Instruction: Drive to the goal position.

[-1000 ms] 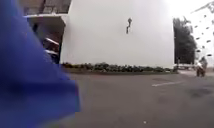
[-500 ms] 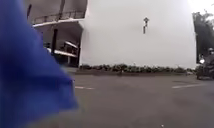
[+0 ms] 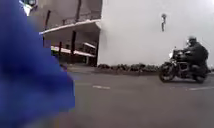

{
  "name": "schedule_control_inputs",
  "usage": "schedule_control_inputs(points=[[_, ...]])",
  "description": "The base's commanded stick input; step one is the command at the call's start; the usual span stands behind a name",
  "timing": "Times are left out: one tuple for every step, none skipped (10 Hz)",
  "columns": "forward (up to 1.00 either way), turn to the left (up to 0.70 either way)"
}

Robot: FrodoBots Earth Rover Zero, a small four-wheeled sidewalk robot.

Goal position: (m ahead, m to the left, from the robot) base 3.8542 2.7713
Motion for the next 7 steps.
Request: schedule_control_inputs(points=[[0.0, 0.45], [0.0, 0.45], [0.0, 0.45], [0.0, 0.45], [0.0, 0.45], [0.0, 0.45], [0.0, 0.45]])
